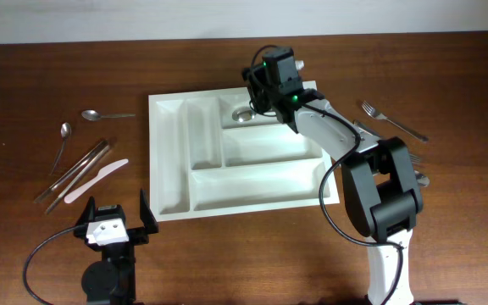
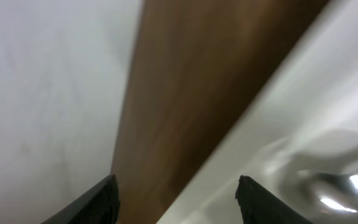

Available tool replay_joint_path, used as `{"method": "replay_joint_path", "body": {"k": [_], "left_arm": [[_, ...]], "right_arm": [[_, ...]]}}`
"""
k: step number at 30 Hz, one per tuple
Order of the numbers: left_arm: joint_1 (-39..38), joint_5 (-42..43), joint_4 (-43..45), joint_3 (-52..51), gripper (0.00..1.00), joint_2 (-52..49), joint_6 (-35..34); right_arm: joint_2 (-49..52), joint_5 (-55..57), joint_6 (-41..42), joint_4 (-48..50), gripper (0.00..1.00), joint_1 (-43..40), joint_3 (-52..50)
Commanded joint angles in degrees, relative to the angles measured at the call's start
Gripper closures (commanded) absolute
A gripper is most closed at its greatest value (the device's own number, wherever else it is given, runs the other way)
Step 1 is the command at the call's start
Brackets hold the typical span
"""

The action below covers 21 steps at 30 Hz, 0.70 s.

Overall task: Pack container
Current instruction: 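Carry the spoon to the tray's top compartment and release it, then move the right gripper back over the forks right of the tray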

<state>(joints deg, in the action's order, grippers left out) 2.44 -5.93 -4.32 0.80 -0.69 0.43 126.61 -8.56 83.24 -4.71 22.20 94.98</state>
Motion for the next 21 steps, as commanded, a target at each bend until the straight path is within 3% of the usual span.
{"method": "replay_joint_path", "body": {"k": [1, 6, 10, 14, 21], "left_arm": [[0.35, 0.59, -0.02, -0.28, 0.01, 0.39, 0.68], [0.35, 0.61, -0.02, -0.28, 0.01, 0.39, 0.68], [0.35, 0.61, -0.02, -0.28, 0.01, 0.39, 0.68], [0.35, 0.61, -0.02, -0.28, 0.01, 0.39, 0.68], [0.35, 0.61, -0.02, -0.28, 0.01, 0.39, 0.68]], "right_arm": [[0.24, -1.55, -8.28, -1.62, 0.38, 0.11, 4.61], [0.07, -0.87, -34.60, -14.71, 0.23, -2.14, 12.00], [0.07, 6.64, -52.04, -32.11, 0.00, -5.03, 17.11], [0.04, 11.41, -57.70, -45.46, 0.01, -9.31, 19.54], [-0.04, 11.47, -59.47, -61.37, 0.02, -18.69, 19.69]]}}
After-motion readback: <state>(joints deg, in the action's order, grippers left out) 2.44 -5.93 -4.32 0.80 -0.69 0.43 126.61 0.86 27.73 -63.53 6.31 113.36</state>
